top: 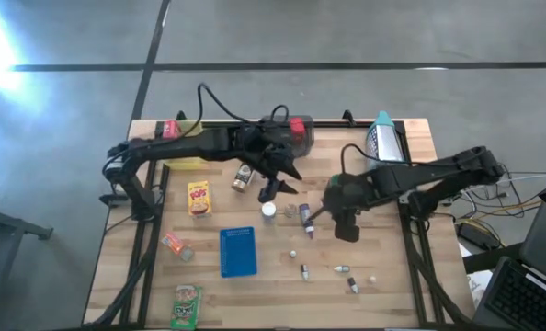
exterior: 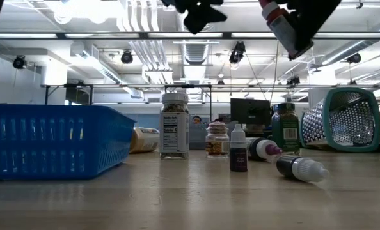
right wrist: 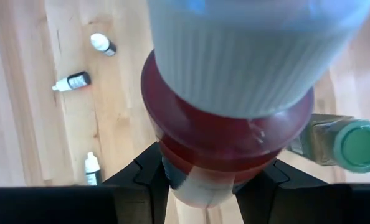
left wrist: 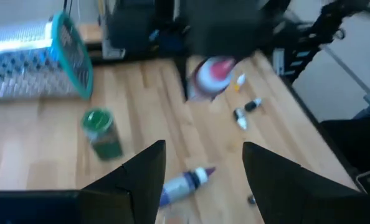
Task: Pick & Place Kitchen Items
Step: Put the large red food coloring bottle into the blue bin
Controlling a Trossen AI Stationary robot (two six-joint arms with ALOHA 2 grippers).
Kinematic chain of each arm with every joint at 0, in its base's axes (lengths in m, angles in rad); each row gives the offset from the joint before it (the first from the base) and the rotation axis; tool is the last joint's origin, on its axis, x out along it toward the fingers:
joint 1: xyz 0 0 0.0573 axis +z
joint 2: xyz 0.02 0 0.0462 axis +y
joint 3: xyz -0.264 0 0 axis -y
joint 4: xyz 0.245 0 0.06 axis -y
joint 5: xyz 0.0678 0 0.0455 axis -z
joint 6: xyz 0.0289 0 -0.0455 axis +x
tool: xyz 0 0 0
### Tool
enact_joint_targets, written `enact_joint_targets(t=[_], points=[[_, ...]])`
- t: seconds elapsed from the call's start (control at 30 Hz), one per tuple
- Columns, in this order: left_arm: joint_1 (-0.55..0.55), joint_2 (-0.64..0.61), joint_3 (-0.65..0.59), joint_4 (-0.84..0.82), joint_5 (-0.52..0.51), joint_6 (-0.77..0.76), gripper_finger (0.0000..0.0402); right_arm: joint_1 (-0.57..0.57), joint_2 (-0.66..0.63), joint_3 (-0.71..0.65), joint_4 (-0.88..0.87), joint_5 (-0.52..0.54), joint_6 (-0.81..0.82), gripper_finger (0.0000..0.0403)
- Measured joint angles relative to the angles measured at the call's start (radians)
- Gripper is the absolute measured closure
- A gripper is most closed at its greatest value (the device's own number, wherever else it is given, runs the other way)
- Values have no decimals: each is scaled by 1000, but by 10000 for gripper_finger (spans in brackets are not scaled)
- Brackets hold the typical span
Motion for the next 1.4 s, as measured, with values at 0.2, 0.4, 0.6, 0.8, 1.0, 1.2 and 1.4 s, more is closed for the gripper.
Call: enact_joint_targets(t=[0.2,0.4,0.6,0.8,1.0,1.2,1.4], points=[[-30,1,-1,91,-15,9,183,-48,15,25,0,-16,-45,273],[-30,4,-11,102,-140,8,183,-55,14,40,0,-19,-71,273],[-32,35,-11,129,-134,6,183,-60,16,43,6,-17,-92,273],[-34,44,-11,168,-94,6,183,-63,16,43,8,-11,-99,273],[-38,44,-11,192,-81,7,183,-74,18,43,41,-10,-112,273],[-38,44,-12,165,-81,7,183,-100,18,43,78,-10,-146,273],[-38,44,-12,143,-81,8,183,-123,24,45,135,-14,-176,273]])
